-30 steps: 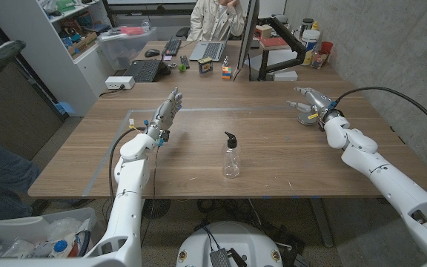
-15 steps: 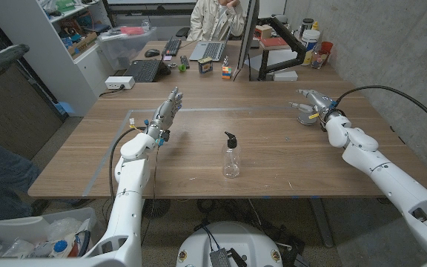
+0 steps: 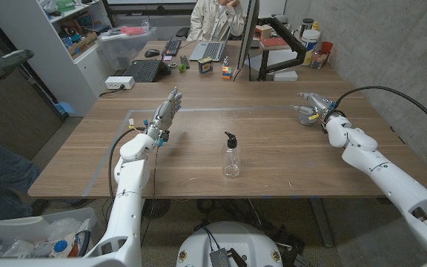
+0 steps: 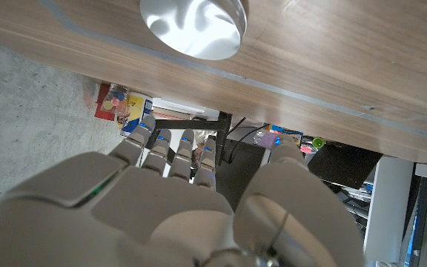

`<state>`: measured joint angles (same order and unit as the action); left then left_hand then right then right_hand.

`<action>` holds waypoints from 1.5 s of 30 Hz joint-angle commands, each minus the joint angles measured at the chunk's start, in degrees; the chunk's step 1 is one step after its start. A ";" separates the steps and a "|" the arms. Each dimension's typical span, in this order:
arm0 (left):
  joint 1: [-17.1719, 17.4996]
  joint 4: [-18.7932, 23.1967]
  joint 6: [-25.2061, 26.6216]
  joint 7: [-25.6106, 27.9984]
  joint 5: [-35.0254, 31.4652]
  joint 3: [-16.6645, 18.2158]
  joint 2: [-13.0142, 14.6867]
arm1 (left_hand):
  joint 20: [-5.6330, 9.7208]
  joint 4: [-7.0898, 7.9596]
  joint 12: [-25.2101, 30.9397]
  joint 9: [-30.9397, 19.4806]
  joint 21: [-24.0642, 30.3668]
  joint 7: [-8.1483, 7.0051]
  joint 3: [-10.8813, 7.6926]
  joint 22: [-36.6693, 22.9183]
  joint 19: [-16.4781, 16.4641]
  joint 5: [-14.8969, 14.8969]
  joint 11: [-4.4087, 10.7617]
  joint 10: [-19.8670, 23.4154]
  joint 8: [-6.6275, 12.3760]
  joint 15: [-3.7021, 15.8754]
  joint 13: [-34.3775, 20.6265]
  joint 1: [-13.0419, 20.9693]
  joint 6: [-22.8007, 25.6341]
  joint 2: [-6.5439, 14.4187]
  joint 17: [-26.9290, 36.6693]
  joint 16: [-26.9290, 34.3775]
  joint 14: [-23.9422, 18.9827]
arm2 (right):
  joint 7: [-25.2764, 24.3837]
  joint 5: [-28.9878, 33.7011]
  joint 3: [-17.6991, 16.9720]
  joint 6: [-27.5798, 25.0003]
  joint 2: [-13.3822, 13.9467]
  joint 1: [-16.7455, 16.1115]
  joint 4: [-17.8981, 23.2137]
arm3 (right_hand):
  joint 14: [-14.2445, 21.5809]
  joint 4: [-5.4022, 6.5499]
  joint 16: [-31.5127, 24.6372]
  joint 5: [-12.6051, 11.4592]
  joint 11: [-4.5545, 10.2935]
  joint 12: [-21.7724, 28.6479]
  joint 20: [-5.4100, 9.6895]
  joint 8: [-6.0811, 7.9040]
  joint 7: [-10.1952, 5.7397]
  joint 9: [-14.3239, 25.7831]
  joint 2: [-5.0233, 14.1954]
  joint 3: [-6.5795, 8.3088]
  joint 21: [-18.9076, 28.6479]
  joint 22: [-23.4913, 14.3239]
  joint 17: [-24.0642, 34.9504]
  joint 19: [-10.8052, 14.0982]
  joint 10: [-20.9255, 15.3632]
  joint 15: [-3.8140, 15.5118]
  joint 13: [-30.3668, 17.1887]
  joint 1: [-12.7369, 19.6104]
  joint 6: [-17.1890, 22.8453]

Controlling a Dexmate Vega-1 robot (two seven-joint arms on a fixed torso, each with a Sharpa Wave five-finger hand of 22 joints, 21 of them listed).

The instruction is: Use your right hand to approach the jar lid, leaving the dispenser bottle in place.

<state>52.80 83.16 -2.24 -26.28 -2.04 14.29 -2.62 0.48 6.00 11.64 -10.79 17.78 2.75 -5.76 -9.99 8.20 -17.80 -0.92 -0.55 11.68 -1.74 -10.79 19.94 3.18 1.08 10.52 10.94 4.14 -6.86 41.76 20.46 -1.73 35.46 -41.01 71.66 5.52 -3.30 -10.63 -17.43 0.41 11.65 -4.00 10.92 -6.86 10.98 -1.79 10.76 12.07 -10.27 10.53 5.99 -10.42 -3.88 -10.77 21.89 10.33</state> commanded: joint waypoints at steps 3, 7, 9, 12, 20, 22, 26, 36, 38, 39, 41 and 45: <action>0.04 -0.07 0.26 -0.01 -0.10 0.34 0.21 | -0.08 0.11 -0.07 -0.13 -0.24 -0.10 0.51 -0.24 0.25 -0.26 0.34 -0.75 -0.04 0.07 -0.18 0.15 0.48 0.56 0.20 -0.07 0.60 | 1.92 -0.31 0.97 -1.68 -0.33 0.70 -1.12 | 0.48 0.02 -0.19 -0.25 0.19 0.28 -0.66 0.15 -0.68 0.14 0.05 -0.44 -0.17 -0.12 0.08 0.22 -0.02 0.17 -0.30 -0.47 0.10; -0.03 -0.30 0.11 -0.09 -0.03 0.41 0.24 | -0.05 0.09 -0.02 -0.13 -0.31 -0.30 0.51 -0.24 0.23 -0.25 0.46 -0.65 -0.06 0.20 -0.18 0.21 0.44 0.63 0.20 -0.08 0.66 | 1.98 -0.35 1.14 -2.20 -0.48 0.76 -1.29 | 0.51 0.05 -0.20 -0.25 0.17 0.33 -0.68 0.19 -0.81 0.14 0.12 -0.45 -0.19 -0.12 0.08 0.24 -0.08 0.18 -0.30 -0.52 0.18; -0.06 -0.37 0.07 -0.11 -0.01 0.43 0.26 | -0.06 0.08 -0.01 -0.13 -0.35 -0.21 0.52 -0.24 0.21 -0.25 0.53 -0.62 -0.03 0.24 -0.18 0.24 0.54 0.66 0.19 -0.07 0.66 | 2.07 -0.18 1.31 -2.47 -0.40 0.72 -1.16 | 0.63 0.07 -0.24 -0.25 0.11 0.38 -0.76 0.24 -1.00 0.14 0.17 -0.46 -0.20 -0.13 0.08 0.28 -0.16 0.18 -0.30 -0.55 0.28; -0.08 -0.50 0.00 -0.12 0.03 0.50 0.28 | -0.06 0.07 -0.01 -0.13 -0.38 -0.19 0.52 -0.25 0.20 -0.25 0.47 -0.64 -0.03 0.24 -0.18 0.27 0.53 0.69 0.19 -0.07 0.66 | 2.12 -0.22 1.44 -2.45 -0.31 0.62 -1.11 | 0.73 0.09 -0.27 -0.24 0.27 0.42 -0.81 0.32 -1.04 0.14 0.22 -0.47 -0.20 -0.13 0.07 0.34 -0.20 0.27 -0.30 -0.58 0.44; 0.16 -0.47 0.12 -0.37 0.11 0.57 0.38 | -0.09 0.02 0.02 -0.13 -0.52 -0.17 0.52 -0.25 0.16 -0.23 0.52 -0.60 -0.05 0.27 -0.18 0.39 0.53 0.81 0.19 -0.06 0.67 | 2.20 0.27 2.03 -3.44 -0.52 0.35 -1.01 | 0.96 0.11 -0.32 -0.22 0.21 0.54 -0.95 0.33 -1.20 0.13 0.29 -0.52 -0.24 -0.13 0.06 0.39 -0.38 0.38 -0.30 -0.66 0.45; 0.28 -0.32 0.17 -0.33 0.09 0.61 0.36 | -0.12 0.00 0.01 -0.13 -0.55 -0.19 0.52 -0.25 0.16 -0.23 0.44 -0.61 -0.04 0.26 -0.19 0.43 0.56 0.84 0.18 -0.06 0.67 | 2.11 0.32 2.19 -3.34 -0.54 0.39 -1.22 | 1.04 0.11 -0.34 -0.21 0.35 0.57 -0.97 0.34 -1.22 0.13 0.30 -0.53 -0.26 -0.13 0.05 0.38 -0.44 0.36 -0.30 -0.68 0.48; 0.39 -0.13 0.23 -0.30 0.19 0.72 0.30 | -0.13 -0.02 0.02 -0.13 -0.62 -0.15 0.51 -0.25 0.15 -0.22 0.45 -0.61 -0.04 0.29 -0.19 0.49 0.57 0.90 0.18 -0.04 0.66 | 2.02 0.59 2.57 -3.38 -0.57 0.54 -1.39 | 1.21 0.11 -0.39 -0.21 0.36 0.60 -1.03 0.36 -1.24 0.13 0.33 -0.54 -0.28 -0.13 0.04 0.38 -0.47 0.37 -0.30 -0.69 0.52; 0.87 0.54 -0.09 -0.31 0.32 0.65 0.14 | -0.18 -0.09 0.02 -0.13 -0.78 -0.12 0.50 -0.26 0.15 -0.20 0.55 -0.64 -0.07 0.33 -0.19 0.65 0.53 1.03 0.17 -0.06 0.71 | 2.21 1.24 3.41 -3.31 -0.49 1.11 -1.74 | 1.57 0.12 -0.47 -0.19 0.29 0.73 -1.03 0.42 -1.23 0.12 0.40 -0.58 -0.28 -0.14 0.03 0.52 -0.71 0.51 -0.30 -0.73 0.65; 1.01 0.74 -0.22 -0.30 0.37 0.65 0.13 | -0.19 -0.10 0.01 -0.13 -0.81 -0.16 0.51 -0.26 0.14 -0.20 0.55 -0.66 -0.08 0.32 -0.19 0.67 0.52 1.05 0.17 -0.06 0.72 | 2.41 1.65 3.62 -3.46 -0.25 1.15 -1.45 | 1.74 0.12 -0.52 -0.19 0.37 0.78 -1.03 0.44 -1.25 0.12 0.43 -0.59 -0.28 -0.14 0.02 0.57 -0.81 0.47 -0.30 -0.74 0.69; 1.12 0.86 -0.32 -0.27 0.45 0.70 0.08 | -0.20 -0.11 0.01 -0.13 -0.84 -0.17 0.51 -0.26 0.16 -0.20 0.57 -0.67 -0.08 0.35 -0.19 0.69 0.52 1.06 0.17 -0.05 0.72 | 2.49 1.88 3.70 -3.65 -0.15 1.14 -1.21 | 1.85 0.12 -0.55 -0.19 0.35 0.81 -1.06 0.47 -1.22 0.12 0.44 -0.59 -0.29 -0.14 0.02 0.56 -0.88 0.51 -0.30 -0.74 0.77; 1.15 0.78 -0.24 -0.25 0.51 0.72 0.07 | -0.20 -0.13 0.02 -0.13 -0.87 -0.16 0.51 -0.26 0.12 -0.19 0.71 -0.64 -0.10 0.33 -0.19 0.73 0.49 1.09 0.17 -0.05 0.72 | 2.63 2.02 3.91 -3.17 0.08 1.28 -1.31 | 1.96 0.11 -0.57 -0.19 0.40 0.83 -1.11 0.47 -1.25 0.12 0.46 -0.60 -0.29 -0.14 0.02 0.60 -0.90 0.54 -0.30 -0.75 0.78; 1.03 0.19 -0.19 -0.35 0.62 0.68 0.10 | -0.21 -0.15 0.05 -0.13 -0.92 -0.10 0.52 -0.26 0.10 -0.18 0.71 -0.57 -0.09 0.31 -0.19 0.78 0.52 1.12 0.17 -0.04 0.70 | 2.76 2.06 3.98 -3.36 -0.11 1.40 -1.47 | 2.04 0.11 -0.57 -0.18 0.52 0.85 -1.14 0.50 -1.28 0.12 0.49 -0.61 -0.29 -0.14 0.02 0.67 -0.93 0.73 -0.30 -0.76 0.86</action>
<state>53.59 83.55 -2.14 -26.58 -1.78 14.94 -2.45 0.50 5.77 11.64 -10.79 16.91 2.75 -5.53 -9.99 8.21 -17.80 -0.49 -0.98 11.69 -1.44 -10.79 20.58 3.18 1.71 10.51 10.95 4.44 -4.54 43.12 23.79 -5.09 35.08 -40.02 70.15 6.99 -3.31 -10.63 -17.43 0.83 11.90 -4.93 10.92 -8.00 10.93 -1.11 10.28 11.85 -10.27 10.40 6.28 -10.85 -3.06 -10.80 21.21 10.86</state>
